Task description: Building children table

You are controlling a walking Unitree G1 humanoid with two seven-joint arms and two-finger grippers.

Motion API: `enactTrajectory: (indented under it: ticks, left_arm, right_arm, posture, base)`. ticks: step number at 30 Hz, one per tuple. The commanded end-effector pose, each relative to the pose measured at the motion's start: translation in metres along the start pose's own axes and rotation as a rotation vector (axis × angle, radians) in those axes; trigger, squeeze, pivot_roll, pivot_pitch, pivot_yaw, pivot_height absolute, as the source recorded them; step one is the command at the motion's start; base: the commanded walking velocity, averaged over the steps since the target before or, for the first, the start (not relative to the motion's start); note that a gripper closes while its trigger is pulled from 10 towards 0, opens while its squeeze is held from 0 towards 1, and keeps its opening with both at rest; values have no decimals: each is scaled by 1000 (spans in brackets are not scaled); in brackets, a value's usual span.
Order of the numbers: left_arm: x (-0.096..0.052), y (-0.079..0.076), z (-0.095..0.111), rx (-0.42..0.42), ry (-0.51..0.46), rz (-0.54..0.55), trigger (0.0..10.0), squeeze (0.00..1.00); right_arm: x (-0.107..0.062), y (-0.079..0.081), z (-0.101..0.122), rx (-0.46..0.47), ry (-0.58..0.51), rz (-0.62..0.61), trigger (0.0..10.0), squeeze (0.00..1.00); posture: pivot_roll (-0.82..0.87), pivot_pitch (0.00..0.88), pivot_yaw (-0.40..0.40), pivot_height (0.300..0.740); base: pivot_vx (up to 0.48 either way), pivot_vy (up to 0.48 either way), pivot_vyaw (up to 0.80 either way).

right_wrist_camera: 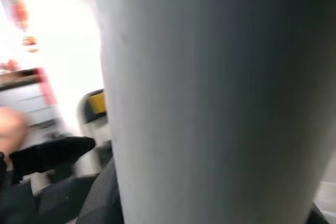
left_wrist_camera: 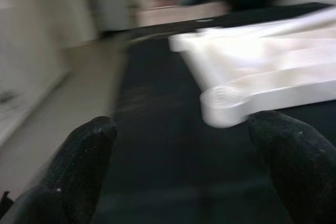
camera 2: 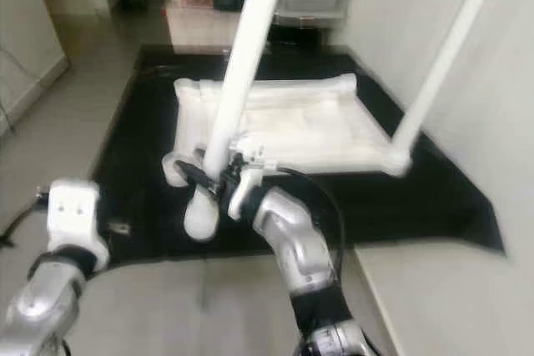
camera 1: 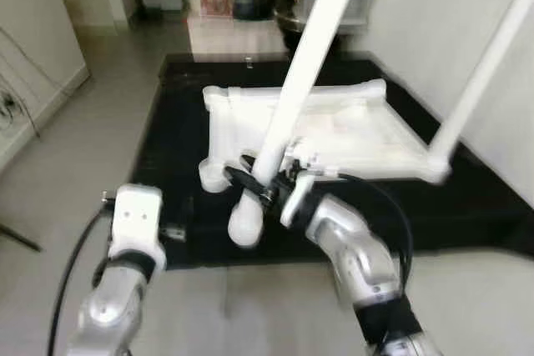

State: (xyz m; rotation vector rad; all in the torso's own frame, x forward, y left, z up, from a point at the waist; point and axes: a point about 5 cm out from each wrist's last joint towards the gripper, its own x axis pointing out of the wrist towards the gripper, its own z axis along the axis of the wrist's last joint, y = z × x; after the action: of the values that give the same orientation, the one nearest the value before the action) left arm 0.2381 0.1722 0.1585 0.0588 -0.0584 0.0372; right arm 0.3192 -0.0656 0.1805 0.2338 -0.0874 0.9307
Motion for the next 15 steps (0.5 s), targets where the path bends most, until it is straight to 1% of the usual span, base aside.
enactTrajectory:
  ticks: [1,3,5,9,15]
  left_arm:
    - [1,3,-2,-31,21,27,10000,0]
    - [1,4,-2,-34,22,31,10000,0]
    - [2,7,-1,-28,17,52,10000,0]
    - [2,8,-1,-5,14,51,10000,0]
    - [-2,4,0,-4,4,-3,10000,0]
  right_arm:
    - [-1,0,-4,0,16,-10,10000,0]
    - [-1,0,-4,0,17,-11,10000,0]
    - [-1,0,-4,-2,19,-15,10000,0]
    - [-1,0,-4,-6,21,-17,10000,0]
    - [0,0,-4,-26,28,-32,10000,0]
  posture:
    - [39,51,-8,740]
    - [39,51,-8,740]
    - [39,53,-7,740]
    - [39,53,-7,740]
    - [39,55,-5,740]
  base:
    - [0,0,0]
    - [0,0,0]
    - [0,0,0]
    - [0,0,0]
    - [0,0,0]
